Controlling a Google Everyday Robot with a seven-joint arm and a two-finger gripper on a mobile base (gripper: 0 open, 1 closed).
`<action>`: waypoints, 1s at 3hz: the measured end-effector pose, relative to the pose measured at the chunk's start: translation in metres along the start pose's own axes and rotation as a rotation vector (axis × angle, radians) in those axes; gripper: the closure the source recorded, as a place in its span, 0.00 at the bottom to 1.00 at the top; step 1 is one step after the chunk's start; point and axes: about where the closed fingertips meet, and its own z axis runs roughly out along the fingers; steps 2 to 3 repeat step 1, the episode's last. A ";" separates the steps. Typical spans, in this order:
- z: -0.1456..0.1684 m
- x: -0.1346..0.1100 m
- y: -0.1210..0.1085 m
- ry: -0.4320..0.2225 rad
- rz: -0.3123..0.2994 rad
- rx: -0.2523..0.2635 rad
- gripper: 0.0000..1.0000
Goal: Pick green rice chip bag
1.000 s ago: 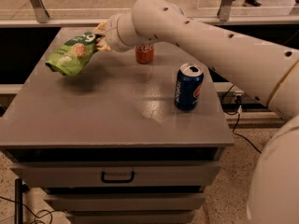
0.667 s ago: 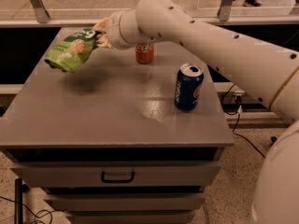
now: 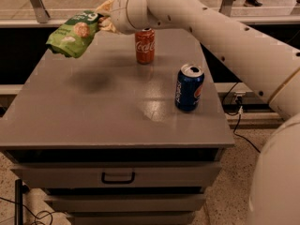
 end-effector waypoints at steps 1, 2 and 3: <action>0.000 0.000 0.000 0.000 0.000 0.000 1.00; 0.000 0.000 0.000 0.000 0.000 0.000 1.00; 0.000 0.000 0.000 0.000 0.000 0.000 1.00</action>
Offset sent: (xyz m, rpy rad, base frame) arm 0.0000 0.0000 0.0000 0.0000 0.0000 0.0000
